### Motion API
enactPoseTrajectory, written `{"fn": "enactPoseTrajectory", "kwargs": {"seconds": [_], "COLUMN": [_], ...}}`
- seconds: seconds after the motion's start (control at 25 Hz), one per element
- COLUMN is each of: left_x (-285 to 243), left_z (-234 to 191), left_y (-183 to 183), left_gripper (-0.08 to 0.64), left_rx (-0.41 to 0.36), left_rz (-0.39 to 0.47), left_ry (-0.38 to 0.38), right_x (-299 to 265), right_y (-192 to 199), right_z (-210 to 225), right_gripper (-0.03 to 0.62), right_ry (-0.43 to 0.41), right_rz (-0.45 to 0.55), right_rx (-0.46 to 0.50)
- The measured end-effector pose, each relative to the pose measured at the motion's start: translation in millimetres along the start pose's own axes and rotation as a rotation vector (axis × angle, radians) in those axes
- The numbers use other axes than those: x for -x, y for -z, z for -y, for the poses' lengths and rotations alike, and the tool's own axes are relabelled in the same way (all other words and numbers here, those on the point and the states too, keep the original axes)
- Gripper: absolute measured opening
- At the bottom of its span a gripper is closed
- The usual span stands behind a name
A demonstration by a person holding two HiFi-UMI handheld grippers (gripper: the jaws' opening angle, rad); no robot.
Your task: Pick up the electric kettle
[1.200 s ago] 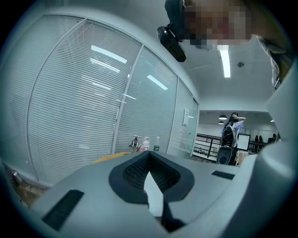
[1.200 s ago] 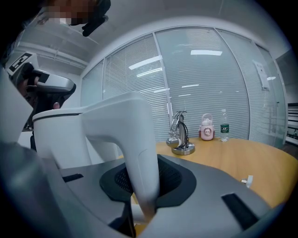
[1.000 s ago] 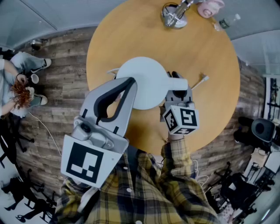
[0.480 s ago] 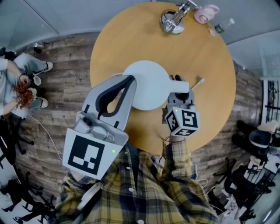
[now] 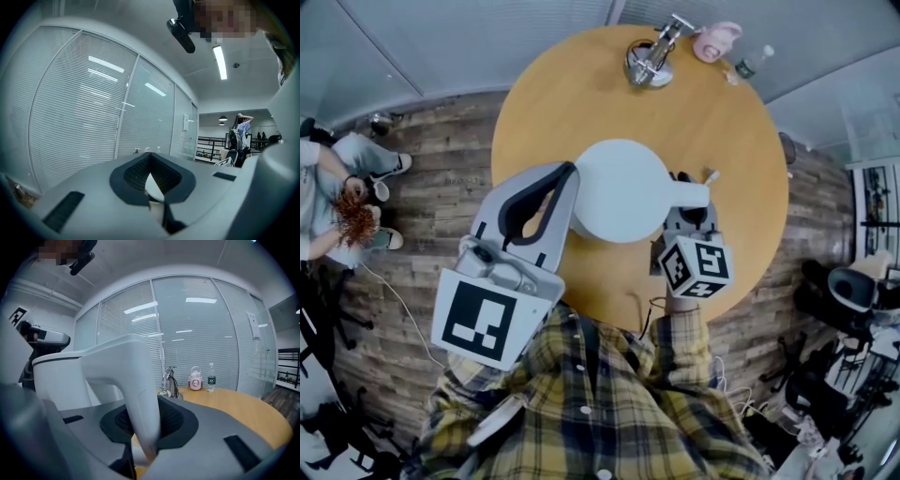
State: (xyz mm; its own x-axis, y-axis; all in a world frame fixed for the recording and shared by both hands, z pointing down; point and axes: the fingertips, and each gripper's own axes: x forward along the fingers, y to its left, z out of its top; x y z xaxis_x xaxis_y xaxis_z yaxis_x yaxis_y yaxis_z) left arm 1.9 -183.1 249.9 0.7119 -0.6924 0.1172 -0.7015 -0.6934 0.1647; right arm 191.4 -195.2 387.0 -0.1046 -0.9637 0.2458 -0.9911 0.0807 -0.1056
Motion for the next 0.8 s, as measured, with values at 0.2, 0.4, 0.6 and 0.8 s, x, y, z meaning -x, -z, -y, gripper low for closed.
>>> {"fn": "enactPoseTrajectory", "kwargs": {"seconds": [0.2,0.4,0.6,0.8], "left_x": [9.7,9.2,11.3,-3.2], "left_z": [4.5,12.4,23.0,36.8], "left_y": [-6.0,-5.6,-5.1,-1.7], "left_gripper": [0.003,0.003,0.003,0.003], "left_rx": [-0.004,-0.025,-0.037,-0.043], "left_rz": [0.013,0.019,0.015,0.000], "left_ry": [0.019,0.040,0.072,0.108], "right_x": [26.9,55.9,87.3,106.5], "right_y": [-19.0,-33.1,-49.7,-60.8], "right_z": [2.5,17.4,21.0,34.6], "right_gripper": [0.097,0.097,0.097,0.097], "right_ry": [0.023,0.054,0.086,0.110], "right_rz": [0.025,0.043,0.063,0.070], "right_rx": [-0.013,-0.038,-0.028,-0.029]}}
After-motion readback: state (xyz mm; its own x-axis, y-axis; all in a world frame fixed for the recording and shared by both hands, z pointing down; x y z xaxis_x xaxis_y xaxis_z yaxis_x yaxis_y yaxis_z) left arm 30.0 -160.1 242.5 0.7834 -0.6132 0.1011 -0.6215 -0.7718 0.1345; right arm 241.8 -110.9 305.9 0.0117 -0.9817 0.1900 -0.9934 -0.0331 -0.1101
